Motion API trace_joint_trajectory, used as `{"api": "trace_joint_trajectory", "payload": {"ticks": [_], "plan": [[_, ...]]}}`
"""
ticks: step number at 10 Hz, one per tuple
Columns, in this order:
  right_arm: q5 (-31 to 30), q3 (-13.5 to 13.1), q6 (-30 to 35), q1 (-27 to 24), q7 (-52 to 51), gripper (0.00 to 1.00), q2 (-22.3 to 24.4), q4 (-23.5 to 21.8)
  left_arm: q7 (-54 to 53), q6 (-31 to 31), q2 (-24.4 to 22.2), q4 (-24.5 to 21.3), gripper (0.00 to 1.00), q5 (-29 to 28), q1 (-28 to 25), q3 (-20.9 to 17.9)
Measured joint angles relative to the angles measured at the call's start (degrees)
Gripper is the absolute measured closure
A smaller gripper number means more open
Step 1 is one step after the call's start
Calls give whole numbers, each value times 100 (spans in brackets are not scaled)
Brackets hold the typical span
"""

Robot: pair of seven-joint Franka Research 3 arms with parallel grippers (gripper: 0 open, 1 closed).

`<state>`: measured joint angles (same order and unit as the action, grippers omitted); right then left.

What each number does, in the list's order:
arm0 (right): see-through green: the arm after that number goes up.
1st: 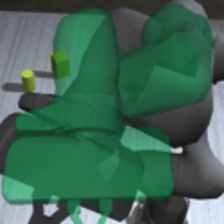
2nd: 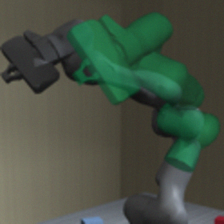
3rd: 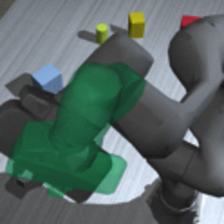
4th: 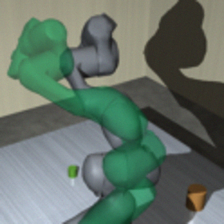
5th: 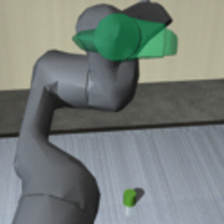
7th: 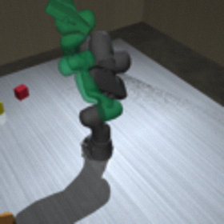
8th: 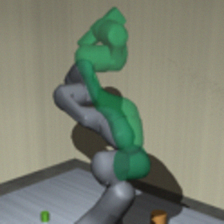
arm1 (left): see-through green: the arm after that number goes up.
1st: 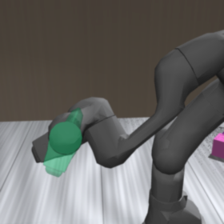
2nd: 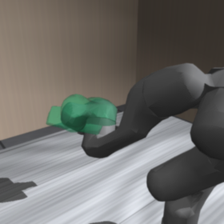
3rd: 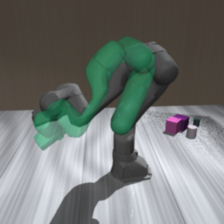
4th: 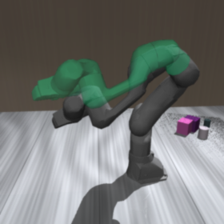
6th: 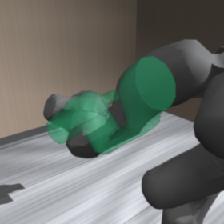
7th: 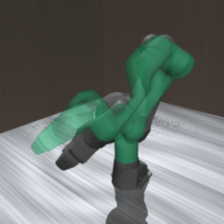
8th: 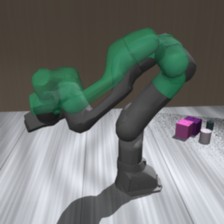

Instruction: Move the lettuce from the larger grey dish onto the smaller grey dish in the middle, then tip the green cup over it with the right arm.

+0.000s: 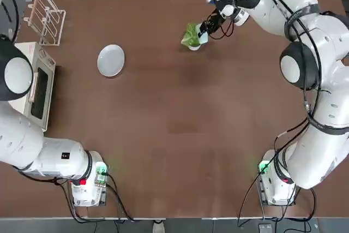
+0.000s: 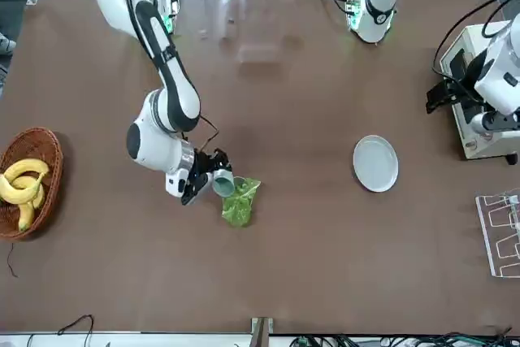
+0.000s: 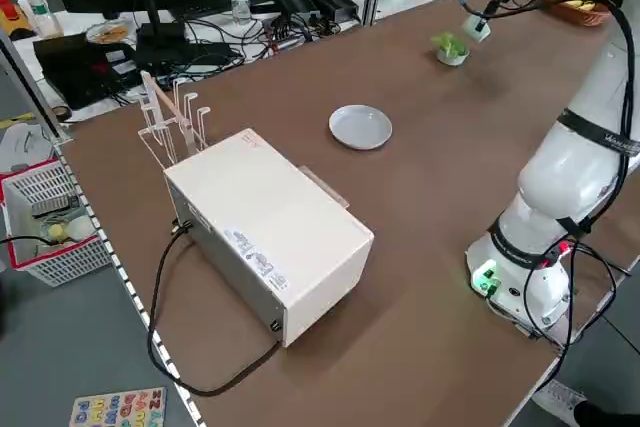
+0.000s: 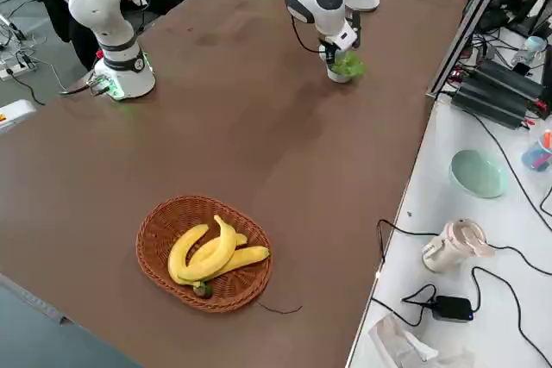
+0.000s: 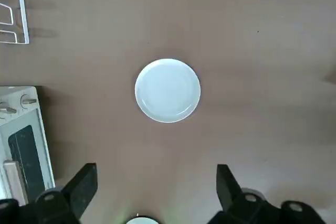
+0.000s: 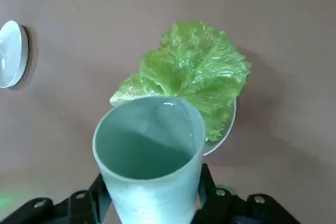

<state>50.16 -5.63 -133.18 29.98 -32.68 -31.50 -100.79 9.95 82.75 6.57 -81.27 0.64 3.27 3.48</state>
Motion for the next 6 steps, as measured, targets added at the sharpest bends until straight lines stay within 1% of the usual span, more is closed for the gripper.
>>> {"api": "trace_joint_trajectory", "payload": {"ticks": [4, 6], "plan": [[-2, -73, 165, 1, 528, 32, -171, 231, 56, 46, -7, 24, 0, -2, 16, 2], [-2, -127, 284, -1, 763, 32, -191, 297, 56, 88, -17, 58, 0, -190, 62, 122]]}}
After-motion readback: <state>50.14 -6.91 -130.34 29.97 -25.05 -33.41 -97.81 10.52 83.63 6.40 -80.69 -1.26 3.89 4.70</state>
